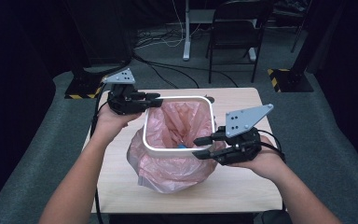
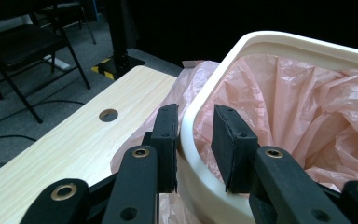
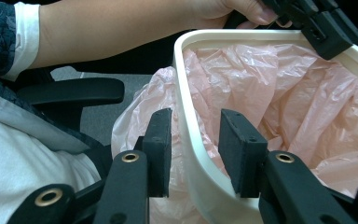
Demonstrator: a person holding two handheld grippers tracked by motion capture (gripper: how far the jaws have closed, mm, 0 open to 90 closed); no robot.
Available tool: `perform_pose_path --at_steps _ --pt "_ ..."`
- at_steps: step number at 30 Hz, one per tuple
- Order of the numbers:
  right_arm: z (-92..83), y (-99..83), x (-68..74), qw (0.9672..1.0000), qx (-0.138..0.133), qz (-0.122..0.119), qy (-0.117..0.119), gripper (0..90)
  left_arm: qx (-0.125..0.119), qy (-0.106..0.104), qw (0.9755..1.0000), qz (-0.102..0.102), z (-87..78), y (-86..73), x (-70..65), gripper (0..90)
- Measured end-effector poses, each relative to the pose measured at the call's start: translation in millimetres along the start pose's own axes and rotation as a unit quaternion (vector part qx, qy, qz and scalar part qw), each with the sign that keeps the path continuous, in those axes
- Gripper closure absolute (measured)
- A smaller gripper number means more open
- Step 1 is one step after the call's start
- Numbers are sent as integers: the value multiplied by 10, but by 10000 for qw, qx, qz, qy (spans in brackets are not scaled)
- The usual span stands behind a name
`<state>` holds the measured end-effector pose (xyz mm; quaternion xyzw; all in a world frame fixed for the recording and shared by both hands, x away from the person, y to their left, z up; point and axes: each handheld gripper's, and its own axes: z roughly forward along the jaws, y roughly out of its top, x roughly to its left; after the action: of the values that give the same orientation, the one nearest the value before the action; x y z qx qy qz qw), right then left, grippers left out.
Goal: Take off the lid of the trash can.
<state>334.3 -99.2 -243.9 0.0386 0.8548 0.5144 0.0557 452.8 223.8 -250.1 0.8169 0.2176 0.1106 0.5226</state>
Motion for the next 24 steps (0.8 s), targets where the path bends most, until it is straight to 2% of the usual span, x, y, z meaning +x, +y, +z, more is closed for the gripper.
perform_pose_path --at_steps 7,10,24 --pt "72 20 -21 9999 115 -4 101 642 35 -32 10000 7 28 8 13 714" --pt "111 26 -28 9996 238 -10 141 653 161 14 9999 62 62 3 17 720" --pt "208 35 -43 9990 396 -62 213 664 115 -101 9999 16 133 2 39 731"
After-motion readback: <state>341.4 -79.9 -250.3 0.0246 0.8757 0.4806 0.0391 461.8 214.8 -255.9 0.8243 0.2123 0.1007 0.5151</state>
